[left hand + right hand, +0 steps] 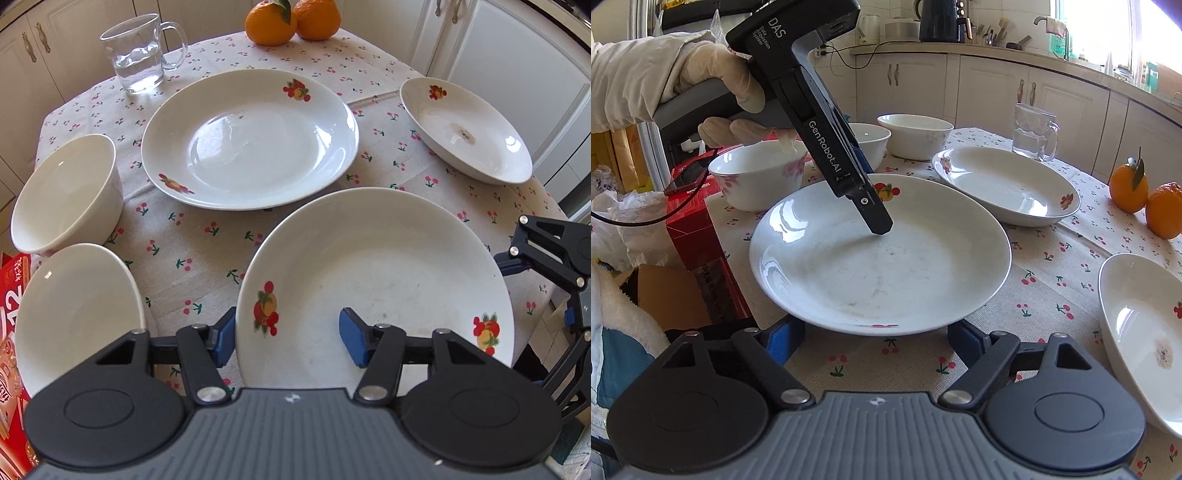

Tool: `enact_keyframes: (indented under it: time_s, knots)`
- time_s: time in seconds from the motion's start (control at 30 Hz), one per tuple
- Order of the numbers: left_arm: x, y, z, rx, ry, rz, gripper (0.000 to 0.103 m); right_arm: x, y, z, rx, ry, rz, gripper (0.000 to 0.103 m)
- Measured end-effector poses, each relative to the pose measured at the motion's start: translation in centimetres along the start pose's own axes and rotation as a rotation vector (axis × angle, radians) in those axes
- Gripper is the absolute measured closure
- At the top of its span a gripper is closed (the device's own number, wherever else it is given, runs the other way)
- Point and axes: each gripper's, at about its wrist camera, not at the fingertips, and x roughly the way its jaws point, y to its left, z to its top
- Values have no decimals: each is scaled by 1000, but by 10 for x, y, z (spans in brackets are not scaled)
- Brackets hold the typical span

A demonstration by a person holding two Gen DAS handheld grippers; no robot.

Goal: Organize plates and bowls
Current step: 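Carry the plate with the left gripper toward the brown-stained white plate, then lower the held plate onto the brown-stained plate with the left gripper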

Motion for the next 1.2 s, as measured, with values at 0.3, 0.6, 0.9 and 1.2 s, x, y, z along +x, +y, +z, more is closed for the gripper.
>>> enact_keyframes:
  time_s: [0.3, 0.6, 0.9, 1.2]
  knots:
    - [1, 2, 4, 25, 35, -16, 48, 0, -2, -1, 5, -10, 10, 16]
    - [0, 2, 6, 27, 28, -40, 49, -3, -4, 0, 4, 6, 10, 17]
    - [-5, -3, 11, 35, 16, -52, 49, -15, -8, 3, -13, 9, 5, 17]
    - [-13, -16, 31, 59, -9, -69, 49, -30, -24, 4, -10, 15, -4, 17]
